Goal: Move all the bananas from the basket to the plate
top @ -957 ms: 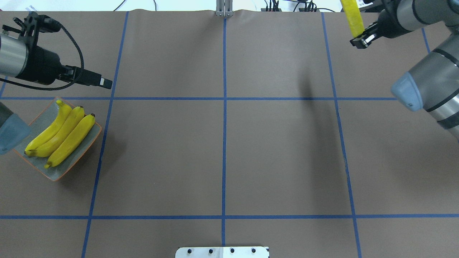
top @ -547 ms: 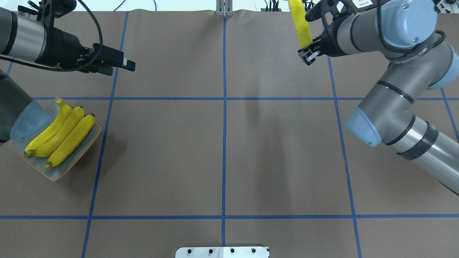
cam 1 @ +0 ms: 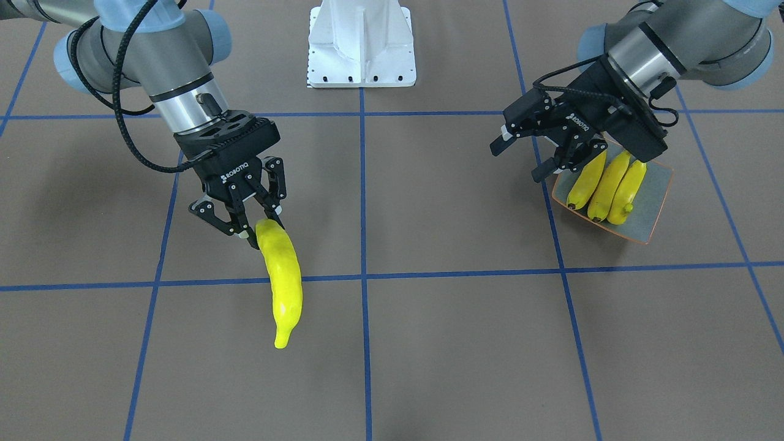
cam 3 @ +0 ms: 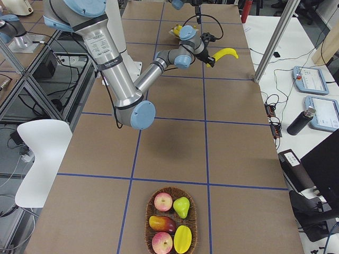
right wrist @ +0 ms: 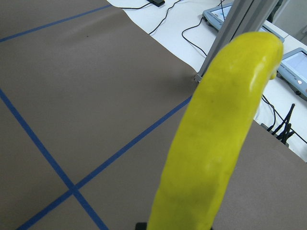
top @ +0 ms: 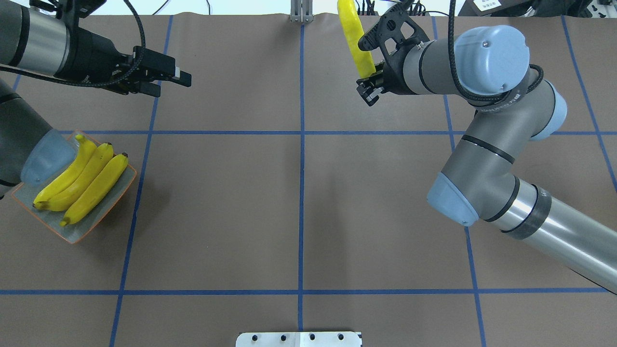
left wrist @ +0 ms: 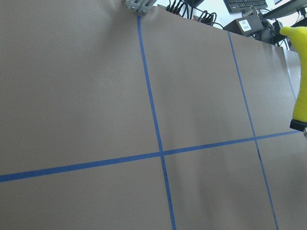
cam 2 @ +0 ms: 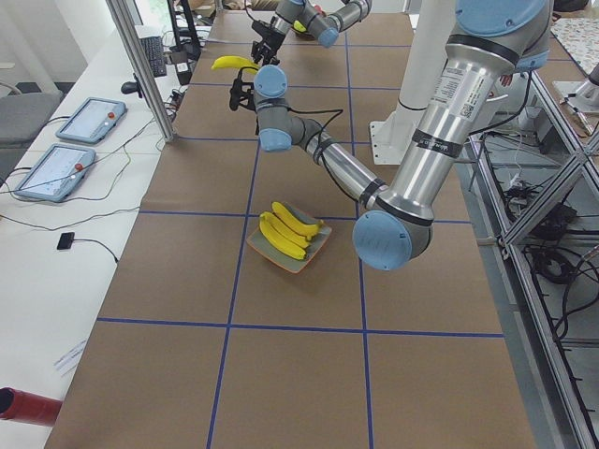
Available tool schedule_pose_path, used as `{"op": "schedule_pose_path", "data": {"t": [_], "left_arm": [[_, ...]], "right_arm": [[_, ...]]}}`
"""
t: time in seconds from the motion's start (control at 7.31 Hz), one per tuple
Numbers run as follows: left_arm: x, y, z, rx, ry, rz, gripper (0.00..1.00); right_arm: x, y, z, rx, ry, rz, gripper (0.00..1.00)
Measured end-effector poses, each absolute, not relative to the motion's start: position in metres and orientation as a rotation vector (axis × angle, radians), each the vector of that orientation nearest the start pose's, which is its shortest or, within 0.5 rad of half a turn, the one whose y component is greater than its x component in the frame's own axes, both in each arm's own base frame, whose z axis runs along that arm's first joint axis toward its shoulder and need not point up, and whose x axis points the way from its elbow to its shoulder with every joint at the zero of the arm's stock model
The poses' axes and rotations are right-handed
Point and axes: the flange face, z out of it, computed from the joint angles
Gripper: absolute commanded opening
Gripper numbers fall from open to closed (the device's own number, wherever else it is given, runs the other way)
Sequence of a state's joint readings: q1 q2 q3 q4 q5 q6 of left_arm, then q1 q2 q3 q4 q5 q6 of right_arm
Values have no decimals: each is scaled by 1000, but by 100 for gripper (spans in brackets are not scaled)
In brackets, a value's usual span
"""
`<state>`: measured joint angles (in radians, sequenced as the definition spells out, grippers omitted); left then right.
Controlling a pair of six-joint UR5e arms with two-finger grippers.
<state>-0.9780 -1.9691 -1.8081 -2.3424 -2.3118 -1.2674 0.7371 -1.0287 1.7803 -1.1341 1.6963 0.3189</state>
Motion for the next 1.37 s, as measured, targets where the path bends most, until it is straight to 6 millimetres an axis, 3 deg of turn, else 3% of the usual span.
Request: {"op": "schedule_pose_path", "data": {"t": [0.41, 0.82, 1.09, 1.37], "left_arm": [[263, -509, 231, 219, 1440, -131, 100], [266, -515, 200, 119, 1492, -286, 100], [276, -527, 184, 80, 1507, -377, 100], [285, -538, 182, 49, 1503, -418, 100]], "right_arm": [[-402, -508, 201, 939, -707, -536, 0], [-430, -488, 180, 951, -604, -600, 0], [-451, -465, 168, 1005, -544, -708, 0], [-484, -431, 140, 1048, -481, -767, 0]]}}
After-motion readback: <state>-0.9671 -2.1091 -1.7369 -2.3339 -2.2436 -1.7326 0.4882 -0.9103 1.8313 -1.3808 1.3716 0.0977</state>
